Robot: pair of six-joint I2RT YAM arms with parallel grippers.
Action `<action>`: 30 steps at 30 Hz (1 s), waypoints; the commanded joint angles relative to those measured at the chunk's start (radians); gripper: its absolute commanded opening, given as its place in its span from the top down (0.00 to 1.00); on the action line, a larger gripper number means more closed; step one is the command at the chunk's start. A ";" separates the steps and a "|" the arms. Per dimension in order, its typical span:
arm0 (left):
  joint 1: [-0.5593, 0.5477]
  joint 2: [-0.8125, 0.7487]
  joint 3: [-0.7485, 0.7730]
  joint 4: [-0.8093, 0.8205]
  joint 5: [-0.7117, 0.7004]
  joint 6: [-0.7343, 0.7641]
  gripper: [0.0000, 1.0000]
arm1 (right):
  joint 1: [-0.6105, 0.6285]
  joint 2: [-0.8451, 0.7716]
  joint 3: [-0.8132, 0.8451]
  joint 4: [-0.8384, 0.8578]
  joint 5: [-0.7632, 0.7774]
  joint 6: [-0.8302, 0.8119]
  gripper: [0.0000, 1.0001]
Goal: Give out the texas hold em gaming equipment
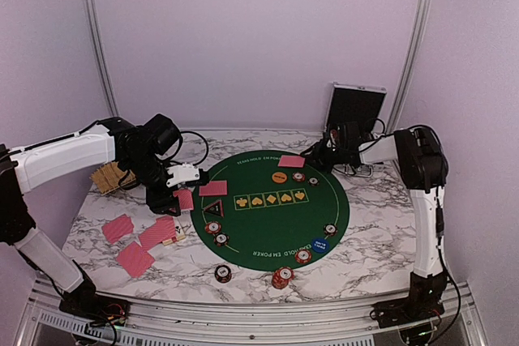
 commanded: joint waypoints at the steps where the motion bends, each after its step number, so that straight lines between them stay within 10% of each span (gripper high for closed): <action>1: 0.002 -0.004 0.010 -0.036 0.022 -0.007 0.56 | 0.008 -0.126 0.002 -0.112 0.102 -0.102 0.61; 16: 0.002 -0.011 0.031 -0.037 0.029 -0.010 0.56 | 0.263 -0.444 -0.272 0.000 0.020 -0.061 0.30; 30: 0.002 0.005 0.063 -0.038 0.047 -0.024 0.57 | 0.567 -0.292 -0.310 0.390 -0.152 0.233 0.24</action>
